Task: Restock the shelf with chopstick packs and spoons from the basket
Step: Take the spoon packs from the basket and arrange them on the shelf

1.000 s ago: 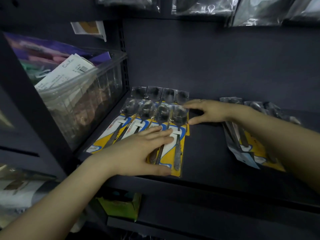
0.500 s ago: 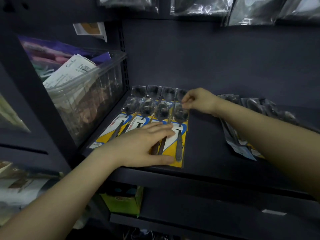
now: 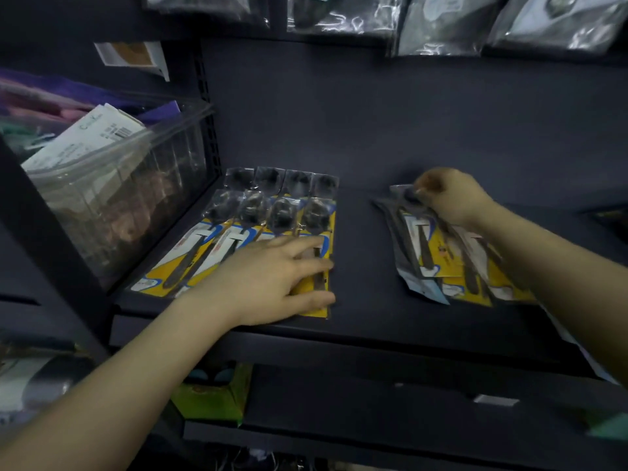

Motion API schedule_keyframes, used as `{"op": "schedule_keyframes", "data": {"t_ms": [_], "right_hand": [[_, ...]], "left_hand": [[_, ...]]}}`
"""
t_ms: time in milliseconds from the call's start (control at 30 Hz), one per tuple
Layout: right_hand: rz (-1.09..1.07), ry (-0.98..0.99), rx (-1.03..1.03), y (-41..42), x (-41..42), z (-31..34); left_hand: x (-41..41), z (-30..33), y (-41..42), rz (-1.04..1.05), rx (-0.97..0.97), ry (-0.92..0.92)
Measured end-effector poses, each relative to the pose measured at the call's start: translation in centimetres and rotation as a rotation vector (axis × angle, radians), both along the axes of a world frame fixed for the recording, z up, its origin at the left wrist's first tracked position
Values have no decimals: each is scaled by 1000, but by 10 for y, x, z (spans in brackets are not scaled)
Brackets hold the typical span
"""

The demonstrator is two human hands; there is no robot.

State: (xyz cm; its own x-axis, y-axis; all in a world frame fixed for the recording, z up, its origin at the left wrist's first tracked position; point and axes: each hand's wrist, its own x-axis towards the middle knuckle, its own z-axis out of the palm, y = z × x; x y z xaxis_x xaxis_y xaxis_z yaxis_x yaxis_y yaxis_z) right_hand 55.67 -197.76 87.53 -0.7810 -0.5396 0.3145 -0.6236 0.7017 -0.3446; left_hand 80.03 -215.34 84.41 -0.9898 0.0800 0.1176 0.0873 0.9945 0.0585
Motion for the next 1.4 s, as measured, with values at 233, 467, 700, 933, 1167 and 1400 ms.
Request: {"op": "schedule_keyframes", "data": {"t_ms": [233, 467, 700, 933, 1167, 1400], "right_hand": [[-140, -154, -21, 43, -43, -15], [-81, -382, -412, 64, -60, -1], [91, -257, -498, 89, -67, 28], [199, -307, -893, 88, -54, 45], [277, -476, -753, 81, -57, 38], [174, -413, -170, 79, -82, -15]], "left_hand": [[-16, 14, 21, 59, 23, 95], [-76, 37, 74, 20, 286, 248], [-141, 46, 141, 114, 582, 264], [-179, 41, 176, 289, 883, 245], [-151, 39, 160, 270, 985, 410], [-100, 33, 111, 420, 995, 365]]}}
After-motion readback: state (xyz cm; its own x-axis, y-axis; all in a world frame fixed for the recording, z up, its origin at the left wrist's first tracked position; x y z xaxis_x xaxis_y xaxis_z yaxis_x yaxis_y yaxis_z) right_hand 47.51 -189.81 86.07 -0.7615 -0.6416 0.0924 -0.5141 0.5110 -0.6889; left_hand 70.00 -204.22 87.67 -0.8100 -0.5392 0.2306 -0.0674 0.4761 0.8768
